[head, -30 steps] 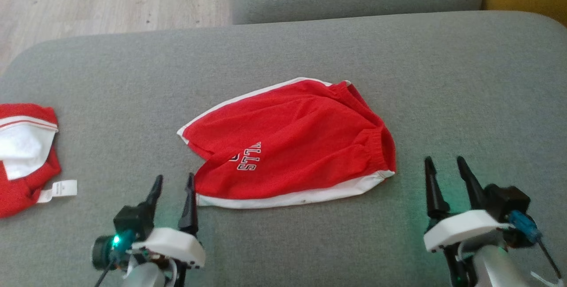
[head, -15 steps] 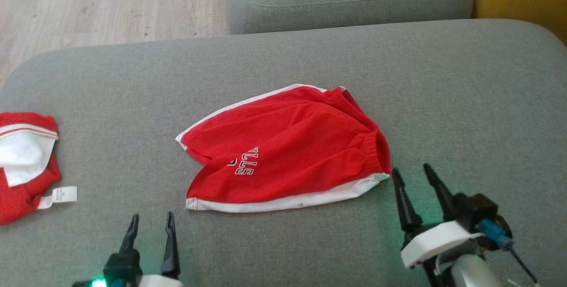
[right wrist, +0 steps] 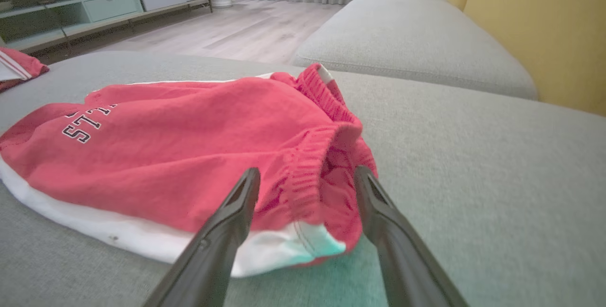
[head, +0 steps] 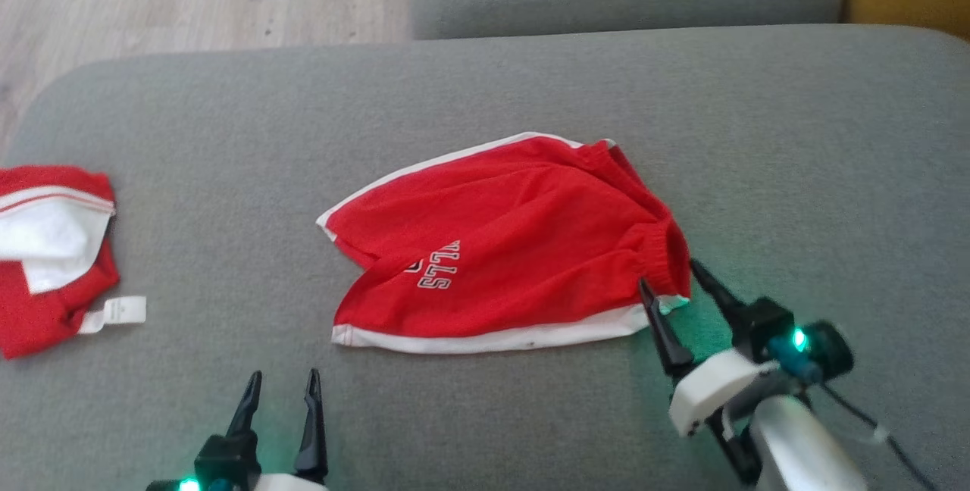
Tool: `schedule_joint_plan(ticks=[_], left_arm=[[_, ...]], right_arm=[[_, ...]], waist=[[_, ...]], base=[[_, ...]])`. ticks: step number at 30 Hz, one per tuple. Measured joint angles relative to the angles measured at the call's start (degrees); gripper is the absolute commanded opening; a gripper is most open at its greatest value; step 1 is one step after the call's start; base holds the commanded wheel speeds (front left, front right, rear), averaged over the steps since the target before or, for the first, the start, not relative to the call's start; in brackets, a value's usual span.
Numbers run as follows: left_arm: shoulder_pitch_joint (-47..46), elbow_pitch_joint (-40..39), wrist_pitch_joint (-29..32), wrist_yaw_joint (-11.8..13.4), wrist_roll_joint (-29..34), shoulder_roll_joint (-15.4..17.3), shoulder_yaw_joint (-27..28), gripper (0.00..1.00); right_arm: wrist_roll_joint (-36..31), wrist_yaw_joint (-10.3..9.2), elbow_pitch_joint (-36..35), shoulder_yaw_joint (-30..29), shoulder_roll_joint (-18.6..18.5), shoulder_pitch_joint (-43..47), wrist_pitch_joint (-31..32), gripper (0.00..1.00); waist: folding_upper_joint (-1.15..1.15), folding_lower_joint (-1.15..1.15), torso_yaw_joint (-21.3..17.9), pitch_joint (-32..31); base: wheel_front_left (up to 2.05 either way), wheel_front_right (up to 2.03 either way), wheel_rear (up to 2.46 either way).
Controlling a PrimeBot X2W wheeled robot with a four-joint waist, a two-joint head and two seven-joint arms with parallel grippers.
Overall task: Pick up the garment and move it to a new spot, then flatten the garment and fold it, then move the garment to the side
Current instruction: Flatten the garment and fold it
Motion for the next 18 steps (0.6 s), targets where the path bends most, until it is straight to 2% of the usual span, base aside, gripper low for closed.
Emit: schedule_joint_plan(ticks=[8, 18], left_arm=[[0.0, 1.1, 0.0, -0.5, 0.0, -0.1, 0.4, 1.00], [-1.0, 1.1, 0.0, -0.9, -1.1, -0.1, -0.3, 1.00]], right_arm=[[-1.5, 0.00, 6.9, 2.4, -3.1, -3.0, 0.0, 1.00], [-0.2, -0.01, 7.2, 6.9, -4.4, -3.0, 0.0, 1.00]], waist=[[0.00, 0.00, 1.4, 1.3], [0.00, 0.00, 1.2, 2.2]], base=[[0.00, 0.00, 0.00], [0.00, 0.00, 0.00]])
